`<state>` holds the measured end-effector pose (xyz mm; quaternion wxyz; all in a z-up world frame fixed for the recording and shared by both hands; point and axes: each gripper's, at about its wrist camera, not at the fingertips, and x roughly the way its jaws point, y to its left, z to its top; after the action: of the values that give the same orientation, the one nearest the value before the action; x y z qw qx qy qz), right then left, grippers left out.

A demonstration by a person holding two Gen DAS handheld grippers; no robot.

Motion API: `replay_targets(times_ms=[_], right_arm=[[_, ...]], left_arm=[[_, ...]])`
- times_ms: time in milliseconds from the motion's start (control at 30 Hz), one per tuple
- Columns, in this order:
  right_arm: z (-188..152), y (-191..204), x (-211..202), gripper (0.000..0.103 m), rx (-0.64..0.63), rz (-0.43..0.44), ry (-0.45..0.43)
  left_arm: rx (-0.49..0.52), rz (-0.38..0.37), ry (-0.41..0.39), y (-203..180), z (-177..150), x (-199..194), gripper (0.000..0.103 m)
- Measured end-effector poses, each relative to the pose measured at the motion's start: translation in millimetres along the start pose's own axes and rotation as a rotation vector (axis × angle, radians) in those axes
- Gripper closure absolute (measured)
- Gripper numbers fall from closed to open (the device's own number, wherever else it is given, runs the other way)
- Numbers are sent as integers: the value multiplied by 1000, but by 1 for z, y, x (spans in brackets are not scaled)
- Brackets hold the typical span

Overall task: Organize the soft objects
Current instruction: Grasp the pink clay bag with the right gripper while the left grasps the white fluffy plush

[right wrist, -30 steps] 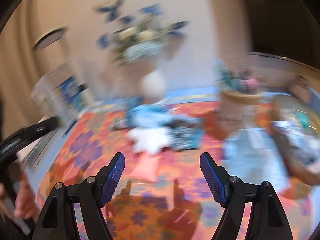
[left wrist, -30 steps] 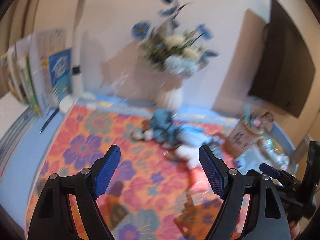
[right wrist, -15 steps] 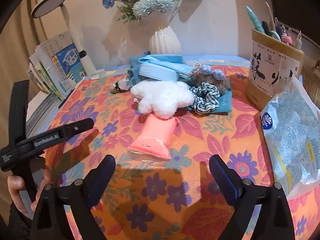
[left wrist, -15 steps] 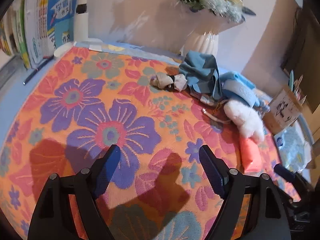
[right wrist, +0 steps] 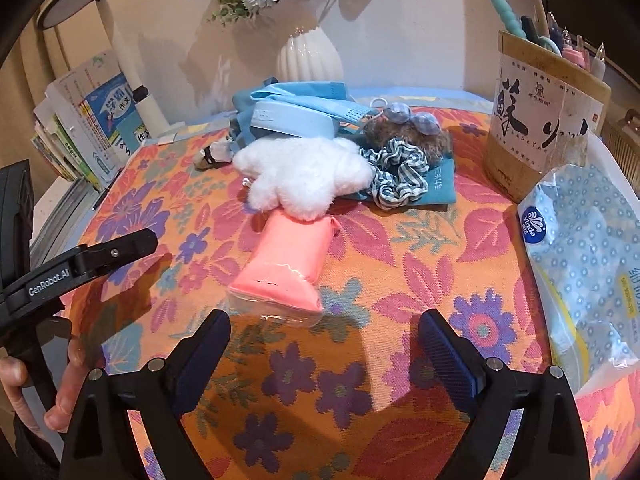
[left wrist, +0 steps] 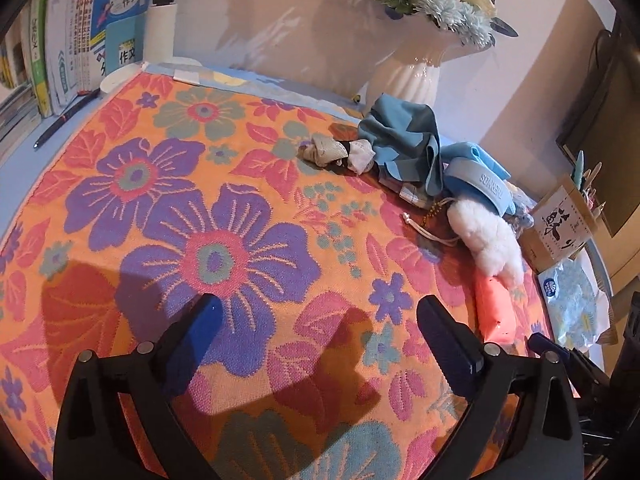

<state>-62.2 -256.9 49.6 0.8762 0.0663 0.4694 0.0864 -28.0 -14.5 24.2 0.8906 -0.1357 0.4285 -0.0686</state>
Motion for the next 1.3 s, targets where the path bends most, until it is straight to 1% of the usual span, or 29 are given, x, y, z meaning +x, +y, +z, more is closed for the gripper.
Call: replay_targets(times_ms=[133, 233, 333, 367, 400, 433, 500, 533, 567, 633, 667, 733, 767, 833, 867, 900, 933, 967, 1033, 1133, 1200, 1233, 1267, 1300], right_arm=[[0, -1, 0, 8, 4, -7, -1], [0, -2, 0, 8, 9, -14, -1], [0, -2, 0, 8, 18, -19, 8], [2, -5, -1, 8, 35, -17, 20], [4, -8, -1, 8, 77, 9, 38], [5, -12, -1, 2, 122, 45, 48], [10, -23, -3, 0, 275, 179, 31], [13, -25, -3, 0, 305, 209, 27], [18, -23, 0, 0, 310, 202, 24], [24, -14, 6, 1, 244, 104, 23], [26, -5, 10, 8, 177, 46, 22], [25, 6, 15, 18, 114, 9, 12], [23, 8, 18, 18, 102, -5, 7], [23, 11, 18, 18, 81, -24, -11], [25, 14, 18, 22, 69, -24, -18], [25, 15, 20, 28, 64, -38, -17], [25, 15, 21, 39, 67, -55, -14], [25, 13, 21, 45, 82, -73, -17], [25, 11, 21, 46, 95, -65, -23], [25, 8, 21, 47, 110, -53, -24], [26, 10, 22, 48, 104, -63, -24], [27, 11, 22, 51, 98, -73, -23], [28, 14, 24, 56, 86, -83, -20], [27, 20, 23, 56, 76, -97, -19]], left_arm=[[-19, -26, -2, 5, 0, -2, 5], [-23, -32, -4, 6, -1, -3, 5], [-11, -9, 6, 2, -1, -3, 5], [13, 6, 17, -3, 0, -3, 5], [32, 6, 27, -7, 1, -2, 6], [44, -6, 37, -12, 3, -3, 6], [51, -69, 43, -25, 12, -9, 6], [60, -100, 32, -34, 19, -14, 6], [69, -114, 23, -40, 24, -16, 5], [105, -146, 18, -60, 38, -16, 5], [119, -155, 26, -67, 44, -12, 5], [134, -170, 27, -79, 54, 2, 5], [145, -174, 33, -84, 56, 6, 5], [188, -196, 90, -98, 57, 26, 6], [209, -199, 111, -105, 57, 35, 6], [224, -194, 110, -110, 57, 40, 8], [238, -186, 99, -113, 56, 43, 8], [251, -174, 88, -117, 56, 47, 8], [261, -173, 98, -123, 59, 58, 9], [240, -233, 138, -123, 62, 70, 9], [227, -243, 167, -122, 65, 78, 9], [232, -244, 190, -122, 66, 83, 9], [244, -241, 209, -125, 65, 89, 9], [257, -232, 215, -126, 64, 93, 12]])
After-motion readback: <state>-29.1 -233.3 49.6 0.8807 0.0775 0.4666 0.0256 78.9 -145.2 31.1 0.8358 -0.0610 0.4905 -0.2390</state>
